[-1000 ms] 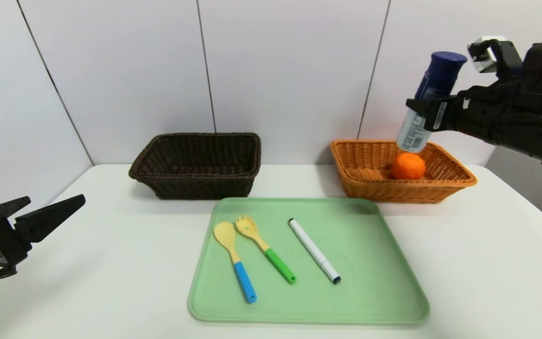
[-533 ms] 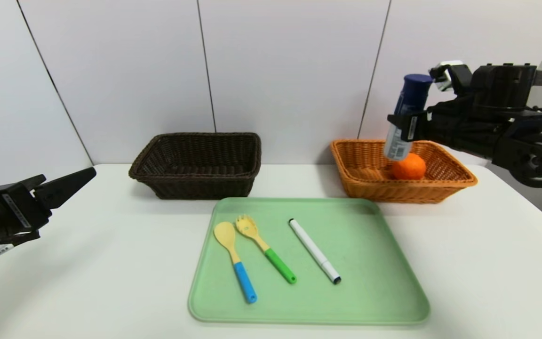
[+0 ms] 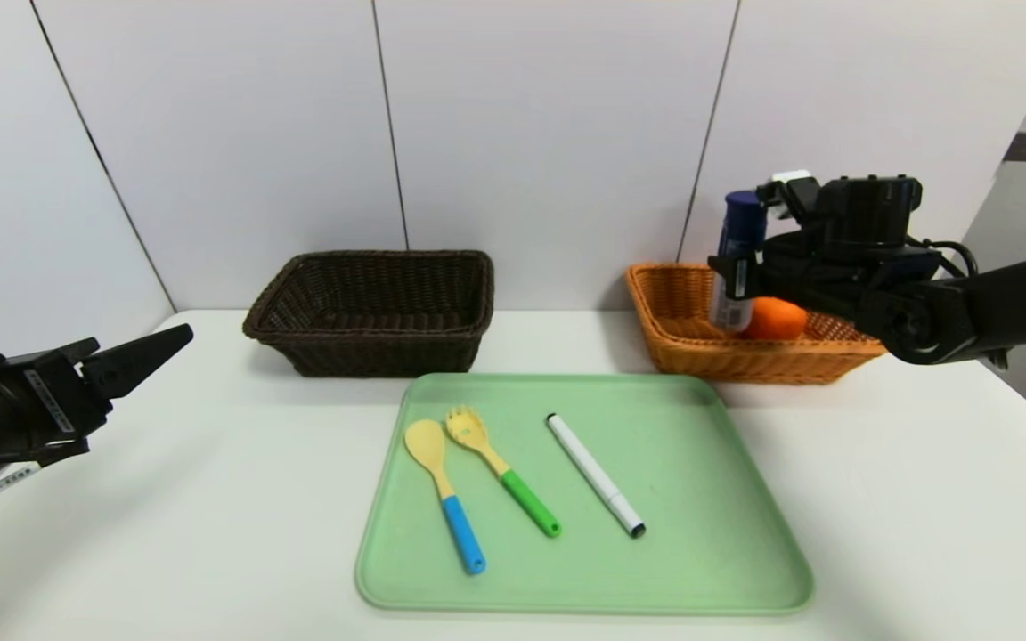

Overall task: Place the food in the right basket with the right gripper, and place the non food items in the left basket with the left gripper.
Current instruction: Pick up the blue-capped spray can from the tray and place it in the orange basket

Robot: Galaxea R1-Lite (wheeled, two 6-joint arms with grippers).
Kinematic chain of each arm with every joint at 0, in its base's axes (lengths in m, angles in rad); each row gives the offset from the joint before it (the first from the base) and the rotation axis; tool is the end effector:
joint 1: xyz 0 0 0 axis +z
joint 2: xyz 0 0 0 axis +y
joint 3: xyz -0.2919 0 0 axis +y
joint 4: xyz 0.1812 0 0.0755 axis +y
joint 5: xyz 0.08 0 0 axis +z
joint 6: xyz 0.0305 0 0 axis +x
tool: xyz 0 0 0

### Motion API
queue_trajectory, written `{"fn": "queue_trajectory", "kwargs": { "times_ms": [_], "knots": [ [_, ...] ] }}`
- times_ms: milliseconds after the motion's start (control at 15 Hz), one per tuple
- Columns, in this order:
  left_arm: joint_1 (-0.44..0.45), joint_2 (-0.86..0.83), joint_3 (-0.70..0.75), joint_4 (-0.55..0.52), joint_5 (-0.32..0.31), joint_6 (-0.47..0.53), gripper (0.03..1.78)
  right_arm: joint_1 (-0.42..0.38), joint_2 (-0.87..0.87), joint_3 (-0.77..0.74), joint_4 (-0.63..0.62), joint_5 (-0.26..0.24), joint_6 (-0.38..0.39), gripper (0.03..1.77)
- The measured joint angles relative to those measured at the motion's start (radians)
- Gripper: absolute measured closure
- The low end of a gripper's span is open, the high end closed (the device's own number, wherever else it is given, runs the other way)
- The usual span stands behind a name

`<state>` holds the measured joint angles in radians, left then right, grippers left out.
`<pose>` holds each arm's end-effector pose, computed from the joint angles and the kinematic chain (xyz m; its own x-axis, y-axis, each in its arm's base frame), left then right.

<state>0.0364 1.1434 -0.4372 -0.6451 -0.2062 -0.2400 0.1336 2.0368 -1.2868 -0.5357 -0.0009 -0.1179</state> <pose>0.1756 0.0001 0.1988 0.9838 -0.1691 -0.0598 0.1493 0.9568 -0.2494 0.4194 0.0563 0.1690 0.9685 0.1293 -0.2127 -0.1562 0.9810 -0.1151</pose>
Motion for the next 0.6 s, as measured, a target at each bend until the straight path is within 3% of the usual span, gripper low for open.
{"fn": "queue_trajectory", "kwargs": {
  "times_ms": [467, 600],
  "knots": [
    [0.0, -0.003, 0.001, 0.0, 0.0, 0.001, 0.12, 0.004, 0.036, -0.013, 0.003, -0.009, 0.003, 1.0],
    [0.0, -0.004, 0.001, 0.0, 0.0, 0.001, 0.12, 0.005, 0.037, -0.013, -0.004, -0.01, 0.004, 0.79]
  ]
}}
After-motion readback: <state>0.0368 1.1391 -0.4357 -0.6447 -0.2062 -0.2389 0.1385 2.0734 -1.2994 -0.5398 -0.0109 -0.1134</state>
